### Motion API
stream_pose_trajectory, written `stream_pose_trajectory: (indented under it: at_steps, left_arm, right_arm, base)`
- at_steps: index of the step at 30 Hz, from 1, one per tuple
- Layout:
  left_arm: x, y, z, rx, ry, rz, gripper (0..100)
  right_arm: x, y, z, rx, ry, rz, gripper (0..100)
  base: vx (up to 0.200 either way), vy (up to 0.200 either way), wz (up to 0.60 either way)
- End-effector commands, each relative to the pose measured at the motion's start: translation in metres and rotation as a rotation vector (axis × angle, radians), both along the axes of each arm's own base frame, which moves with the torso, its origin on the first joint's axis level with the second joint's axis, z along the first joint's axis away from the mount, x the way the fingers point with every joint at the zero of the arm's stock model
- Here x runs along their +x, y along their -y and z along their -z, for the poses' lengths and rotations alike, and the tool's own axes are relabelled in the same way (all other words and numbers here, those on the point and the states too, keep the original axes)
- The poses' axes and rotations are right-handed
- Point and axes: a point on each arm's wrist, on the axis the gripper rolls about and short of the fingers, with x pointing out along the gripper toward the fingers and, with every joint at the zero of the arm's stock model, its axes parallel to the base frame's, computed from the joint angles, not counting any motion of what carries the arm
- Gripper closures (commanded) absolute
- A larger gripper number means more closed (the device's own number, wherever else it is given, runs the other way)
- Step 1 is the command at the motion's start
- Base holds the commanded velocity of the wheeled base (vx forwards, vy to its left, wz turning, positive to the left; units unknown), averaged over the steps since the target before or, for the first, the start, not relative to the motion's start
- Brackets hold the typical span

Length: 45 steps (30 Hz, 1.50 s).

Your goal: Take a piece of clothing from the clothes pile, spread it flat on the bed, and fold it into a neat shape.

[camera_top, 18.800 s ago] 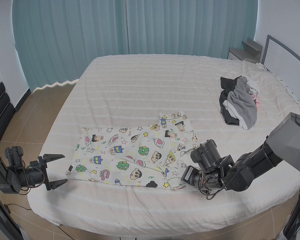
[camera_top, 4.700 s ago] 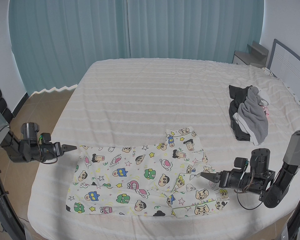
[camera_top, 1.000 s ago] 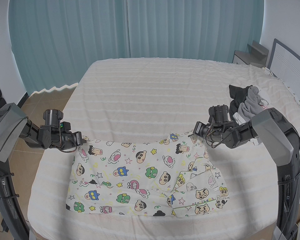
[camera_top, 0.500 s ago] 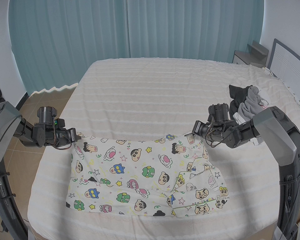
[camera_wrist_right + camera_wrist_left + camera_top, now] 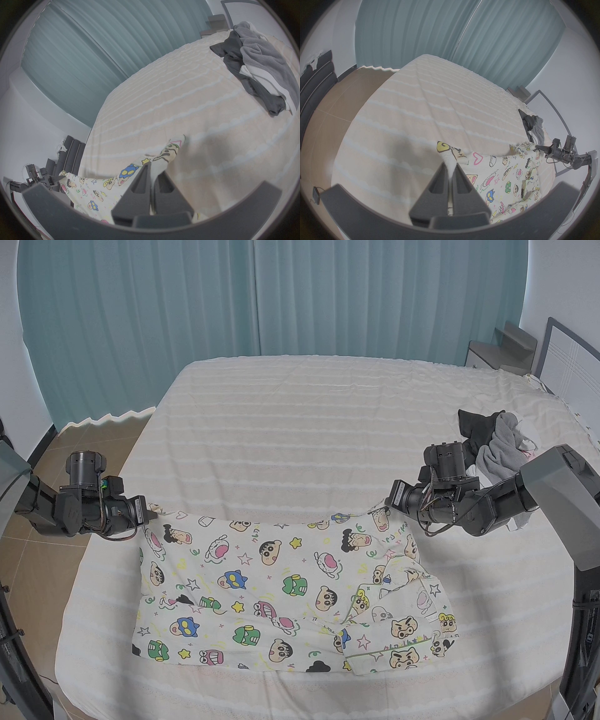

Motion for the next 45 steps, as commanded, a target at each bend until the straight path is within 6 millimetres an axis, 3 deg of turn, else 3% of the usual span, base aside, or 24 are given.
stream_pose_trajectory:
  at_steps: [1,27,45]
  left_arm:
    - [-0.012,0.001,-0.006,0.000,0.003,0.000,100]
    - [-0.056,0.001,0.009,0.018,0.006,0.033,100]
    - [-0.082,0.000,0.041,0.124,-0.059,0.120,100]
  right_arm:
    - [-0.019,0.001,-0.014,0.010,-0.007,-0.035,100]
    - [-0.082,0.020,-0.003,0.046,-0.077,-0.150,100]
    - [-0.120,0.027,0.033,0.050,-0.133,-0.199,100]
  base:
    - [0.000,0.000,0.00]
    - [0.000,0.000,0.00]
    - [0.000,0.000,0.00]
